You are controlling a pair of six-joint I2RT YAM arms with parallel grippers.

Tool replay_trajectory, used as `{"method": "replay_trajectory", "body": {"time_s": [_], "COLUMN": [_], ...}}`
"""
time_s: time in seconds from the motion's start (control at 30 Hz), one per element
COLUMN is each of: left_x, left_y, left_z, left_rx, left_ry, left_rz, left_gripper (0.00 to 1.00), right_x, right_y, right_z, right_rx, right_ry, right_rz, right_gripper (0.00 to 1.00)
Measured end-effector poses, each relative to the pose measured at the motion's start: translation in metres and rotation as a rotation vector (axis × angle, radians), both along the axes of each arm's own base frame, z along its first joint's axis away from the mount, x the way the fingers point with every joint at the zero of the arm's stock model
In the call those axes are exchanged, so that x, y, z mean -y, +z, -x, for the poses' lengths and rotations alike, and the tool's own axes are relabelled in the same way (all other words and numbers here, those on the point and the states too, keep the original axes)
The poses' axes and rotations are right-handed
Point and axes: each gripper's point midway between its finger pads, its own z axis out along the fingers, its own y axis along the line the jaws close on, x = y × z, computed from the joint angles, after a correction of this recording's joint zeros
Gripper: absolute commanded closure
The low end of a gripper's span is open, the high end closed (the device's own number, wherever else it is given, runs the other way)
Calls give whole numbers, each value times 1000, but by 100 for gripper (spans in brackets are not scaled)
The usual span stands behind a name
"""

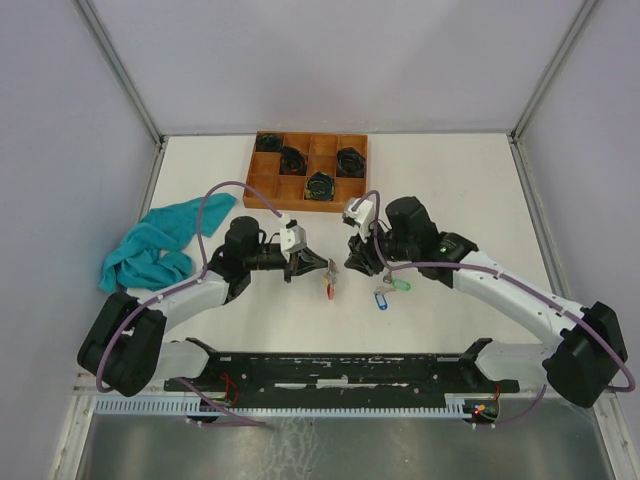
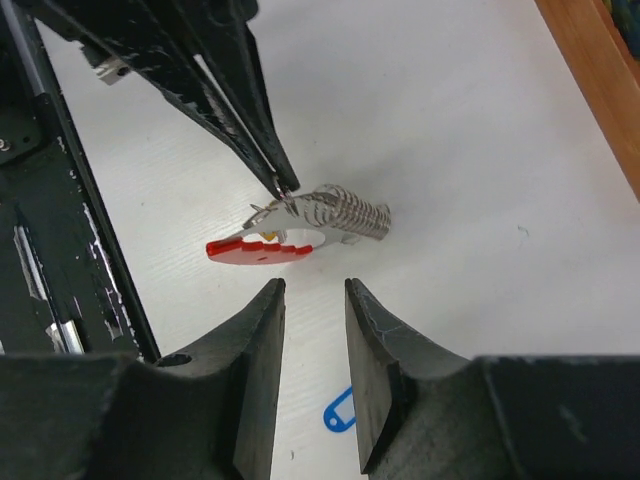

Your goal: Put the keys on the keyring

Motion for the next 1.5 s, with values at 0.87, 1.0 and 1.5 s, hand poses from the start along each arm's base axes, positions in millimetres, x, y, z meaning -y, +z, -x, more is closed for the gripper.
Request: {"method": "replay_trajectory", "body": {"time_s": [0.87, 1.0, 1.5], "left_x": [-2, -2, -2], "left_y": [0, 0, 1], "left_z": [-5, -5, -8], "left_rx": [7, 7, 12], "left_ry": [31, 32, 47], "left_rz": [-9, -9, -11], "left_gripper": [97, 97, 97], "right_x": [75, 76, 80], "right_y": [-122, -126, -132], "right_z": [4, 3, 5], "right_rx": [-407, -403, -352], "right_ry": [-551, -595, -1033], "right_rz": [438, 443, 371], "right_gripper": [61, 60, 52]}}
